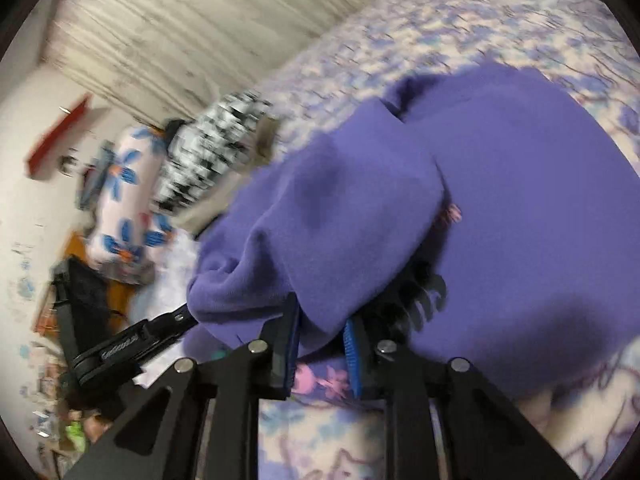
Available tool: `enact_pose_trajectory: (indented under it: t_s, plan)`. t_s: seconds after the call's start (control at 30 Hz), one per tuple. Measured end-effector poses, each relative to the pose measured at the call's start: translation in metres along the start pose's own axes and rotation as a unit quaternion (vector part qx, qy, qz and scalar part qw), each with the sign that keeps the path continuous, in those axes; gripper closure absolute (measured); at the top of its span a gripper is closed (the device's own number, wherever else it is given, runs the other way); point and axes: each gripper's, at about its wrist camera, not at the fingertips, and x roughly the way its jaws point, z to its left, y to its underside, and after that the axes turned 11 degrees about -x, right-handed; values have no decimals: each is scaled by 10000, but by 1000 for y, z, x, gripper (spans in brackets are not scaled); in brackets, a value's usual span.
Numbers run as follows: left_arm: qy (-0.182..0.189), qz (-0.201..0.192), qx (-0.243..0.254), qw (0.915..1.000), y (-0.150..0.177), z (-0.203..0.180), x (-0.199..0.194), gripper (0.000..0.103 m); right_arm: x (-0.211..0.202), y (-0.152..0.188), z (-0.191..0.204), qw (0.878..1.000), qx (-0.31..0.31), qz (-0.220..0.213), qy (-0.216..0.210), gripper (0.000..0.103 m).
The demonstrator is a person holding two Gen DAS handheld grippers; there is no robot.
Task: Fold large clothes
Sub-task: 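Fold the hood down over the folded hoodie with both tools, then release the hoodie and smooth the folded bundle flat with both tools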
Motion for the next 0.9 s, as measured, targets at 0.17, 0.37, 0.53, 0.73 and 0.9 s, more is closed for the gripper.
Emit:
enact_pose_trajectory:
  t_s: [0.17, 0.37, 0.53, 0.73, 0.9]
  plan:
    - [-415, 90, 120, 9990, 13, 6, 18, 97, 12, 12, 5, 9980, -251, 231, 535, 84]
    - [-383, -54, 248, 9989, 15, 3, 5, 85, -5, 16, 9, 9970, -436, 265, 581, 71]
    - [-442, -270, 177, 9985, 25, 14, -21, 76, -28, 24, 21, 9927, -756, 172, 919, 71]
    - [238, -526, 497, 9971, 28, -6, -49, 76, -51, 19, 48, 9846, -1487, -431, 816, 71]
    - [755, -622, 989, 9903, 22, -44, -46, 76, -38, -4, 67, 9792, -1799, -599, 717, 79]
